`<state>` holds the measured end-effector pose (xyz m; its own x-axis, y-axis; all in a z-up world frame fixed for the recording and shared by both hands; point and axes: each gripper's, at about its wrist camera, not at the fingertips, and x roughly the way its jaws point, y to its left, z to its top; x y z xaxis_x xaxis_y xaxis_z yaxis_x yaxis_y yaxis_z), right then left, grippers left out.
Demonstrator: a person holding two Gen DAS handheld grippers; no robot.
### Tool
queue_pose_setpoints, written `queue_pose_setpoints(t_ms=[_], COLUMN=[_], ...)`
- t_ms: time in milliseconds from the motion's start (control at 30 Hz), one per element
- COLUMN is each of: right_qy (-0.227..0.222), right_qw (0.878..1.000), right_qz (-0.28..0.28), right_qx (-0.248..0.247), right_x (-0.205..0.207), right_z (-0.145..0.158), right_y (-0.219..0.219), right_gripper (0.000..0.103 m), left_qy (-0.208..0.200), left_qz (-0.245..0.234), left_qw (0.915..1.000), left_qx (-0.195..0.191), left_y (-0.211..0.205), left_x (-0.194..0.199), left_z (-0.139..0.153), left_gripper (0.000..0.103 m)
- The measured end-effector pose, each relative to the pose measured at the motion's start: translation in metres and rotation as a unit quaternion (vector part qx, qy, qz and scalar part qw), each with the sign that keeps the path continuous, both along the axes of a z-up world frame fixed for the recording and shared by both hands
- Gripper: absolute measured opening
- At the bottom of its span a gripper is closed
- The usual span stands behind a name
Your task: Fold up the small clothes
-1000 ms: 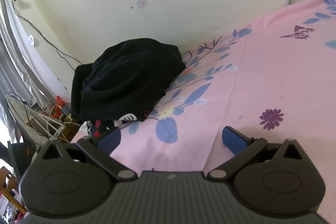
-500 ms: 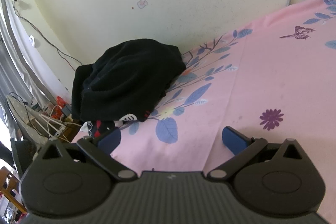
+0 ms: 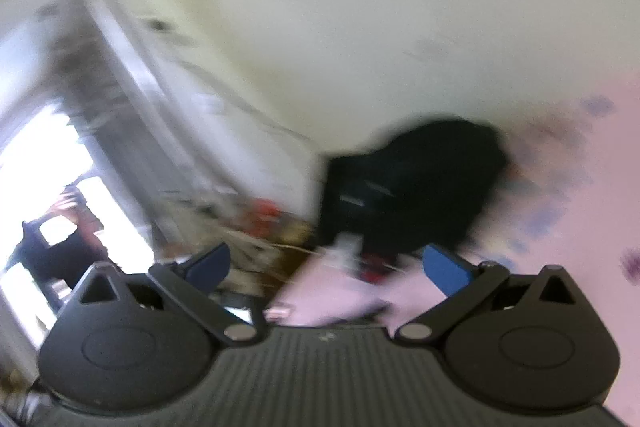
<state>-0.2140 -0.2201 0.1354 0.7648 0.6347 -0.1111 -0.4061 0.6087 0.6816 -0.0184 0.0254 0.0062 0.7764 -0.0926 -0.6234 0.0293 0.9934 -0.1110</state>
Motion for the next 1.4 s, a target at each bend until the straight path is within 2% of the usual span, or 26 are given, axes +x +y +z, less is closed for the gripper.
queue_pose_setpoints(t_ms=[67,100,133,200,233,267,300,333,367,400,433,467,500,533,600,700,767,800,833,867,900,967,1000,1167,1333,1400], right_qy=[-0.046,-0.073,-0.091,-0.107,-0.089,-0.066,-0.036,-0.008,0.010,0.035,0.054,0.064,0.069,0.072,0.080,0.086,0.085,0.088,0.102,0.124,0.141,0.142,0.132,0.043,-0.060,-0.094], right_qw=[0.998,0.996,0.994,0.980,0.967,0.960,0.954,0.950,0.948,0.947,0.948,0.952,0.956,0.961,0.967,0.969,0.955,0.948,0.938,0.933,0.931,0.938,0.941,0.959,0.951,0.944], right_qz=[0.033,0.045,0.042,-0.006,-0.040,-0.056,-0.069,-0.075,-0.069,-0.061,-0.063,-0.068,-0.073,-0.084,-0.099,-0.095,-0.119,-0.133,-0.141,-0.130,-0.121,-0.125,-0.127,-0.189,-0.251,-0.262], right_qx=[0.005,-0.015,-0.049,-0.167,-0.235,-0.267,-0.290,-0.303,-0.309,-0.312,-0.306,-0.292,-0.276,-0.255,-0.223,-0.212,-0.256,-0.276,-0.299,-0.313,-0.314,-0.292,-0.286,-0.207,-0.170,-0.177], right_x=[-0.011,-0.015,-0.017,-0.009,0.005,0.018,0.034,0.052,0.067,0.087,0.101,0.114,0.124,0.137,0.163,0.195,0.216,0.225,0.237,0.250,0.256,0.256,0.250,0.198,0.106,0.065], right_z=[0.026,0.041,0.049,0.056,0.051,0.045,0.035,0.023,0.013,0.002,-0.005,-0.010,-0.013,-0.016,-0.021,-0.029,-0.033,-0.035,-0.040,-0.046,-0.049,-0.044,-0.035,0.045,0.132,0.157], right_y=[0.002,0.007,0.015,0.038,0.052,0.058,0.064,0.067,0.070,0.074,0.079,0.081,0.081,0.084,0.089,0.107,0.128,0.134,0.141,0.144,0.143,0.138,0.136,0.084,0.017,0.003], right_gripper=[0.097,0.097,0.097,0.097,0.097,0.096,0.090,0.069,0.060,0.050,0.053,0.055,0.058,0.072,0.090,0.092,0.096,0.093,0.060,0.038,0.023,0.014,0.004,0.004,0.004,0.004], left_qy=[-0.006,-0.008,-0.008,0.003,0.004,0.002,-0.006,-0.017,-0.026,-0.032,-0.034,-0.028,-0.023,-0.024,-0.037,-0.064,-0.079,-0.085,-0.090,-0.094,-0.096,-0.099,-0.100,-0.104,-0.114,-0.111], left_qz=[0.013,0.019,0.022,0.020,0.021,0.028,0.036,0.044,0.050,0.057,0.063,0.063,0.057,0.057,0.059,0.055,0.052,0.050,0.049,0.048,0.048,0.051,0.052,0.055,0.053,0.052], left_qw=[0.9998,0.9996,0.9995,0.9994,0.9995,0.9995,0.9993,0.9989,0.9984,0.9978,0.9974,0.9976,0.9975,0.9971,0.9965,0.9958,0.9952,0.9950,0.9947,0.9944,0.9941,0.9936,0.9934,0.9926,0.9918,0.9922], left_qx=[-0.014,-0.019,-0.023,-0.028,-0.024,-0.015,-0.006,0.001,0.006,0.010,0.010,-0.006,-0.035,-0.044,-0.046,-0.036,-0.024,-0.019,-0.014,-0.012,-0.012,-0.016,-0.020,-0.027,-0.022,-0.024], left_y=[0.007,0.010,0.013,0.020,0.023,0.027,0.033,0.040,0.045,0.051,0.056,0.062,0.068,0.070,0.071,0.066,0.061,0.059,0.057,0.057,0.057,0.060,0.062,0.065,0.063,0.064], left_x=[-0.002,-0.003,-0.003,-0.001,0.000,0.000,-0.001,-0.001,-0.002,-0.002,-0.002,0.001,0.003,0.004,0.002,-0.006,-0.010,-0.011,-0.012,-0.012,-0.012,-0.013,-0.014,-0.015,-0.018,-0.018], left_z=[0.001,0.001,0.001,0.001,0.002,0.003,0.004,0.006,0.007,0.007,0.006,0.005,0.003,0.003,0.005,0.009,0.010,0.012,0.012,0.013,0.013,0.013,0.013,0.013,0.014,0.014], left_gripper=[0.103,0.103,0.103,0.103,0.103,0.103,0.103,0.103,0.103,0.103,0.103,0.103,0.103,0.103,0.103,0.103,0.103,0.103,0.103,0.103,0.103,0.103,0.103,0.103,0.103,0.103])
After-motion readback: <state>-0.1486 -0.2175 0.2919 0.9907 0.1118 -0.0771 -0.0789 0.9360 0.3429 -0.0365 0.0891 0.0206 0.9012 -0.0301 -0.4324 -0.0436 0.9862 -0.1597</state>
